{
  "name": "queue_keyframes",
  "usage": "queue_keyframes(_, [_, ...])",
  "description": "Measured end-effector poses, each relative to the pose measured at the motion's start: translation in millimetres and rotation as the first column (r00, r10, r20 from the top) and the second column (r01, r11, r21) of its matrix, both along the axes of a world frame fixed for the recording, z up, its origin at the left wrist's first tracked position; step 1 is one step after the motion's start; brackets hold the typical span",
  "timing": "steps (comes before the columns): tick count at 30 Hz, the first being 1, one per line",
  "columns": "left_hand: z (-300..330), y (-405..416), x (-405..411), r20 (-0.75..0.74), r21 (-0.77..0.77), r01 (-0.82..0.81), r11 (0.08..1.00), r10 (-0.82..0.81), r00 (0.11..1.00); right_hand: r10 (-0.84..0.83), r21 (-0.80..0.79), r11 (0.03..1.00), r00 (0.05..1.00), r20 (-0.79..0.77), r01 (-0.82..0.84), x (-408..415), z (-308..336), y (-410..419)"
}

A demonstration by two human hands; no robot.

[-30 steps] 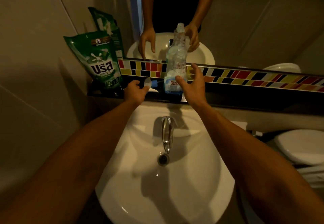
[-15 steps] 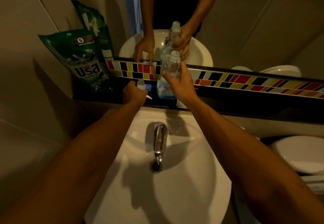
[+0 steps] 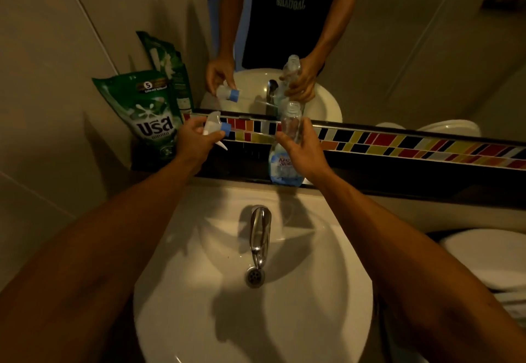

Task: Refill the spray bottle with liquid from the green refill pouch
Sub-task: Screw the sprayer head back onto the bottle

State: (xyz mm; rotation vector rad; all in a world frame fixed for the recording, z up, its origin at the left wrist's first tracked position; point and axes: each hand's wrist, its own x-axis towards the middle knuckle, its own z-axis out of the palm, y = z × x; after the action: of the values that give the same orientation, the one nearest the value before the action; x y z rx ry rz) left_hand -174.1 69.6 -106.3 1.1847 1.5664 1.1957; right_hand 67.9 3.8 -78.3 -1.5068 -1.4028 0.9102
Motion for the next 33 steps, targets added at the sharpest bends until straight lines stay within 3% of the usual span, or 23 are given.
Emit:
queue_keyframes(7, [85,-4,-13,0.088,0.137,-0.043,0.99,0.031,0.996,-0.039,0.024,0.999,0.988,0.151,0.036,17,11,-36])
queue_keyframes(16, [184,-22,-11,0.192,0.261,0.002,0.965,-0.054,0.98,-0.091,-0.065,0.992,0.972,0.216,0.108,35,23,-77])
queue_keyframes(33, [214,-66,-8,0.13,0.342,0.217,0.914,-0.275,0.953,-0.025,-0.103,0.993,0.936,0.352,0.066,24,53,-113])
